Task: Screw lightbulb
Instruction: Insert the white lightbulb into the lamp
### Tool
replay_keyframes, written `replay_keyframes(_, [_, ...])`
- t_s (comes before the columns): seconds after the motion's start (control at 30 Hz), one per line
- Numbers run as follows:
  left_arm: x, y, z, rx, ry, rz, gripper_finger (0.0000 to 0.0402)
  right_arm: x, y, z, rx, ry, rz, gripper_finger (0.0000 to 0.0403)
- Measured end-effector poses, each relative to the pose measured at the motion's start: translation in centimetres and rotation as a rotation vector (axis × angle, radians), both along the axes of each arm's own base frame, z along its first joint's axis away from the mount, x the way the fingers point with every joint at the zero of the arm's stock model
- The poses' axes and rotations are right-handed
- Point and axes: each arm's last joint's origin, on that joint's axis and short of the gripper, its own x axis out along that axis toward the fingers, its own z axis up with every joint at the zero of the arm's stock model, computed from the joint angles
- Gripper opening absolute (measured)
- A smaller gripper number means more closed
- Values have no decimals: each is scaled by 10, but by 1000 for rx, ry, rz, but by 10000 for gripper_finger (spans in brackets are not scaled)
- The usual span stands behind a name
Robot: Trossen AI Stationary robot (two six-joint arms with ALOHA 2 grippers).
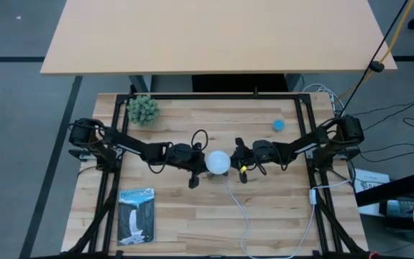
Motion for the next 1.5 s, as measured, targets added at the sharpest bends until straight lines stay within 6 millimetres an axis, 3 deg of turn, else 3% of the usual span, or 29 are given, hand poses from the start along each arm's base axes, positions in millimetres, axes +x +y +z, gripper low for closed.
replay_keyframes(0.13, [-1,4,-2,19,25,38,0,0,3,-1,36,11,44,0])
replay_keyframes(0.33, [-5,17,-9,53,108,229,0,-2,11,-1,144,31,260,0])
replay_keyframes(0.77, [-5,-17,-7,-65,101,-14,0,-2,-4,-5,102,66,24,0])
replay_keyframes(1.03, [-2,-8,-3,-39,36,4,0,0,-6,0,57,7,-32,0])
replay_keyframes(1.27, [-2,0,-3,-34,44,35,0,-1,1,0,96,6,117,0])
replay_keyframes(1.4, [-5,10,-9,13,108,170,0,-2,9,0,177,32,278,0])
replay_keyframes(1.5, [-5,11,-10,5,114,183,0,-3,9,-3,195,64,251,0])
